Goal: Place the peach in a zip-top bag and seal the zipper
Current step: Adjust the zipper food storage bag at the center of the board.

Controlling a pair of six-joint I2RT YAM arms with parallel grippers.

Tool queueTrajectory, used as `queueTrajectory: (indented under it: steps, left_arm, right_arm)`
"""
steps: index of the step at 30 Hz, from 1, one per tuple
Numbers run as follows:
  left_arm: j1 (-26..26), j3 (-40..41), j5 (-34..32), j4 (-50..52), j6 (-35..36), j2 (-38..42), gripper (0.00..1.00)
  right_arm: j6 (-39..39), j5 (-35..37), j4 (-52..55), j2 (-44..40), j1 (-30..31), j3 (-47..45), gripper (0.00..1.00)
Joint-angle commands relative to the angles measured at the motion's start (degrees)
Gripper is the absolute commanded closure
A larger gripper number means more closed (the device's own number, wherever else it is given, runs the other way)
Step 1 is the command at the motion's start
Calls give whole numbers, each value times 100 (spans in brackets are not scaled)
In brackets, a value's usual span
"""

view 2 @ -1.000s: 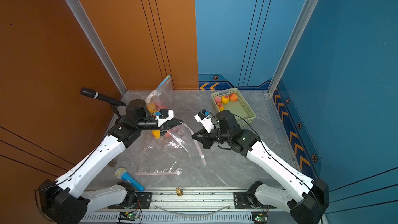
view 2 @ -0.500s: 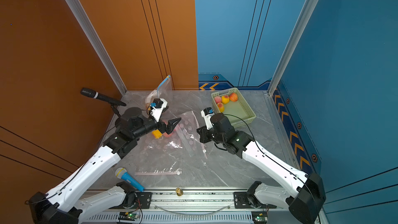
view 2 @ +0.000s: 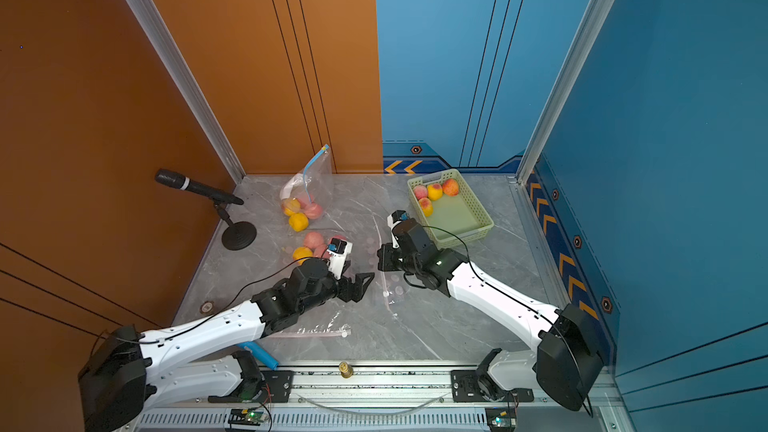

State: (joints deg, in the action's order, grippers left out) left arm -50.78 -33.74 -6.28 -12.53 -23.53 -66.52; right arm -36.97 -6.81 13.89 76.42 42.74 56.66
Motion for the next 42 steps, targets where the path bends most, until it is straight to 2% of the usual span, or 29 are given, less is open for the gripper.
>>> queueTrajectory:
  steps: [1,6,9,14,19,27,37,38,42]
  left_arm:
    - [-238,-285,-327,-371,-95,-316,6]
    - [-431,-431,-597,-534,-231,-761,8]
    - [-381,-324,-643,-764,-398,-912,21]
    - [-347,-317,-526,-883,-512,-1045,36]
    - [-329,-311,-463,-900,-507,-1030,57]
    - [-309,-281,-332,-926,-464,-979,67]
    - [-229,-213,129,-1156,-581,-960,100]
    - [-180,-172,241,-1257,-656,-959,100]
    - [51,90,513,-1790,-1001,-923,100]
  right_arm:
    - [-150,227,-144,71,6,86,100]
    - [-179,303,-166,68,18,84,100]
    - [-196,298,-194,52,24,99,100]
    - [-214,294,-246,51,31,84,100]
    - [-240,293,-277,68,32,64,100]
    - [-241,303,-256,72,20,64,100]
    - [-247,73,-278,96,-90,99,100]
    - [-262,-71,-336,69,-152,77,99]
    - [-382,-779,-770,-79,-474,-110,85]
